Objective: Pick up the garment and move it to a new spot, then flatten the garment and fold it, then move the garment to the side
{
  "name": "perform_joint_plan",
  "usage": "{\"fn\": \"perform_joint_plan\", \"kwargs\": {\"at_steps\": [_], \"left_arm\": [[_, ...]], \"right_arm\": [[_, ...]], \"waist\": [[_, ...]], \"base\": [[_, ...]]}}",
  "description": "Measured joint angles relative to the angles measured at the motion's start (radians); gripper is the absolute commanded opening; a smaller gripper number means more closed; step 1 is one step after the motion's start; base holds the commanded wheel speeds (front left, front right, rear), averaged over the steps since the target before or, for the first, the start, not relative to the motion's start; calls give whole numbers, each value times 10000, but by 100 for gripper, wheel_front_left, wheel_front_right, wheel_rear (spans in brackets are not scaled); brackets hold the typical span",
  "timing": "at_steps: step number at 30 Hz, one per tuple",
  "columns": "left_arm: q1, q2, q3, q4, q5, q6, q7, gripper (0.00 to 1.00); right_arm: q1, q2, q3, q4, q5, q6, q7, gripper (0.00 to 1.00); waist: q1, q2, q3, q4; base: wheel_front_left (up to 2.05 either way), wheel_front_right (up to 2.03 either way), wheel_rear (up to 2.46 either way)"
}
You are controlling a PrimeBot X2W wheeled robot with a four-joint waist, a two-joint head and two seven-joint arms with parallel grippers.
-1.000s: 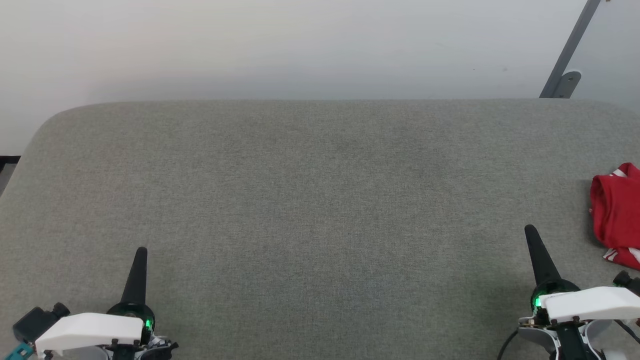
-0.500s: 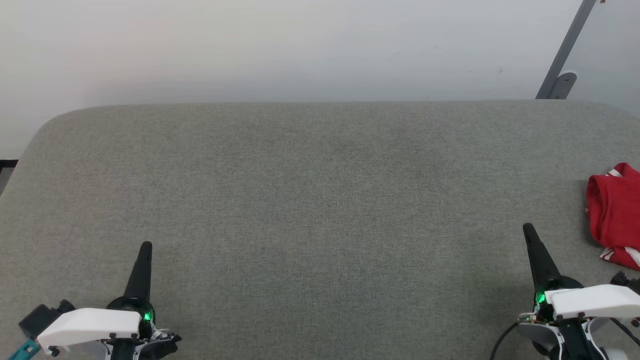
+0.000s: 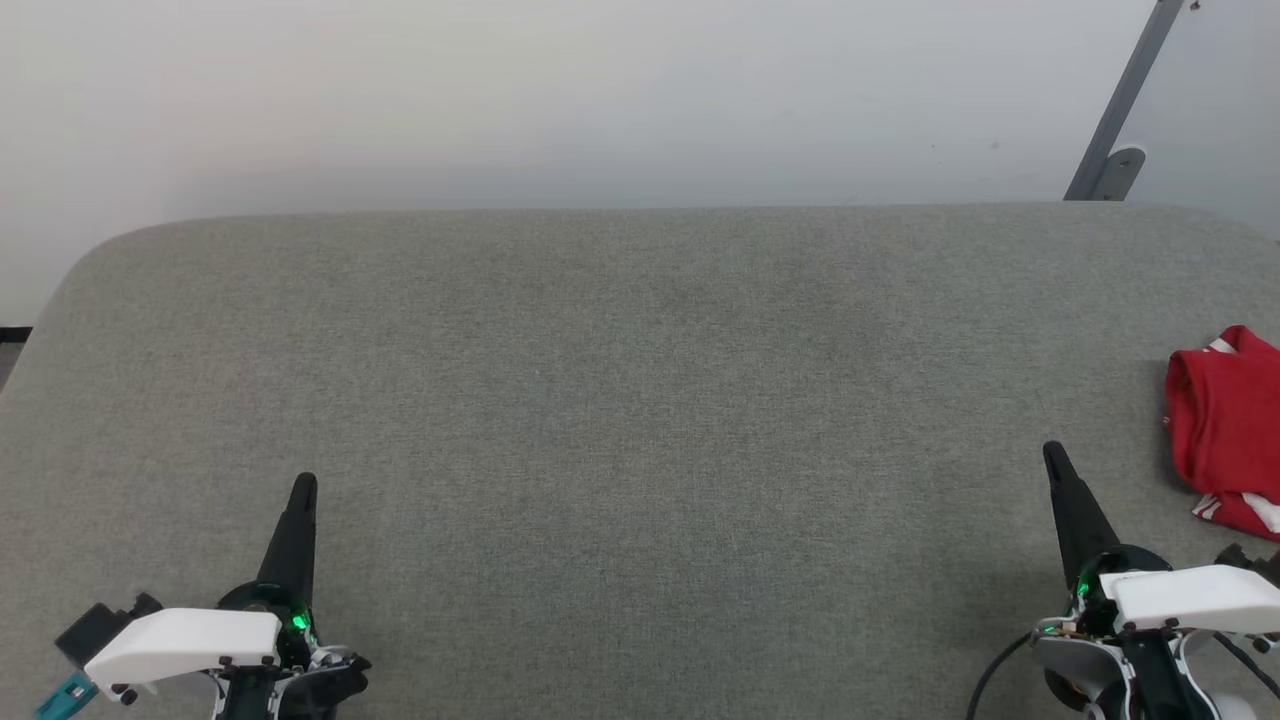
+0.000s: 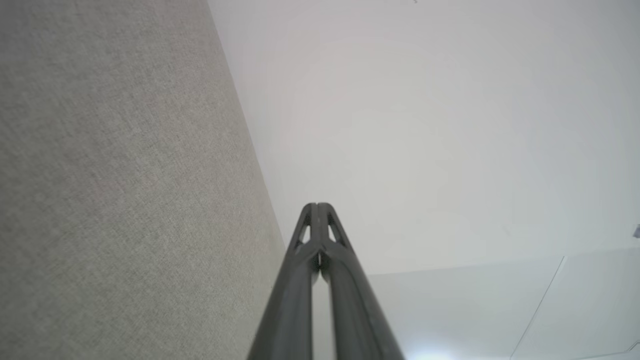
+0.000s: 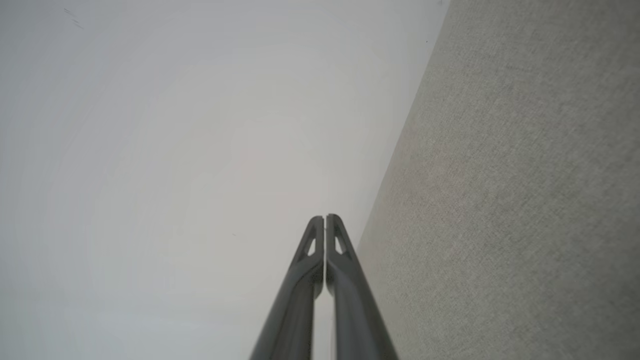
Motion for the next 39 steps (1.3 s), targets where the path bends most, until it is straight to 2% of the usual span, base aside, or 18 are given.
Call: {"fn": "perform_joint_plan", "kwargs": {"at_steps": [22, 39], "left_arm": [[-249, -190, 71, 140, -1187, 0, 384, 0], [-274, -207, 88, 142, -1214, 0, 414, 0]], "right_arm": [[-192, 0, -23, 219, 1436, 0, 276, 0], [-217, 4, -40, 224, 1463, 0, 303, 0]], "waist": [[0, 0, -97, -99], [0, 0, -97, -100]], "base": [[0, 0, 0], [0, 0, 0]]}}
